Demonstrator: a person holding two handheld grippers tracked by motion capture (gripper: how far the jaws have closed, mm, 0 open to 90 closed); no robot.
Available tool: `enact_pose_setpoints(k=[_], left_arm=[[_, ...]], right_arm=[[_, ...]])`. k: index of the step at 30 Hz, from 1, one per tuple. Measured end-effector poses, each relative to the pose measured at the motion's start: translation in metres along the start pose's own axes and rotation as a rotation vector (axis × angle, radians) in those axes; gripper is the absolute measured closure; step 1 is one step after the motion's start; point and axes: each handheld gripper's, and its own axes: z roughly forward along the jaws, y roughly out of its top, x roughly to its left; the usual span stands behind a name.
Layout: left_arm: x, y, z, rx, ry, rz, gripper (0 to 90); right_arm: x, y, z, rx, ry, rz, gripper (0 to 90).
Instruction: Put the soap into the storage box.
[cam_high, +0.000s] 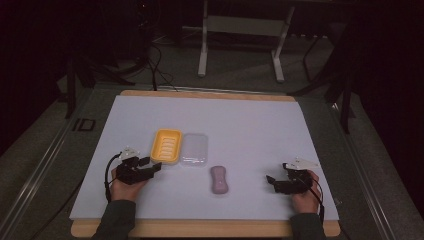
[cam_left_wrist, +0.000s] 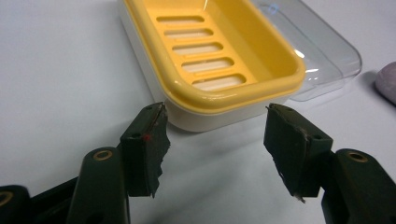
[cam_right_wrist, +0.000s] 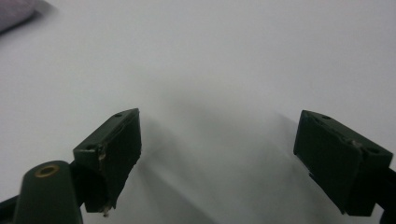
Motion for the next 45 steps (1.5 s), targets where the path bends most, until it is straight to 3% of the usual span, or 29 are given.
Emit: enact_pose_setpoints(k=[11,13,21,26,31,45], left_arm=[[-0.009,0.004,-0.018,-0.064,-0.060,0.085,58.9],[-0.016,0.006,-0.017,-0.054,-0.088,0.122,63.3],[-0.040,0.011,-0.006,-0.006,-0.134,0.217,79.1],[-0.046,0.014,-0.004,0.002,-0.154,0.235,88.3],[-0.053,0.023,-0.004,0.009,-0.195,0.266,90.0],[-0.077,0.044,0.010,0.024,-0.246,0.341,89.9]], right_arm=[[-0.001,-0.001,-0.002,-0.027,0.033,-0.010,14.9],[0.000,-0.001,-0.002,-0.024,0.032,-0.012,15.1],[0.004,-0.001,-0.001,-0.016,0.008,-0.047,19.8],[0.003,-0.001,-0.002,-0.027,0.012,-0.036,19.8],[0.004,-0.001,-0.002,-0.024,0.005,-0.047,19.8],[0.005,-0.001,-0.002,-0.026,0.004,-0.055,19.8]])
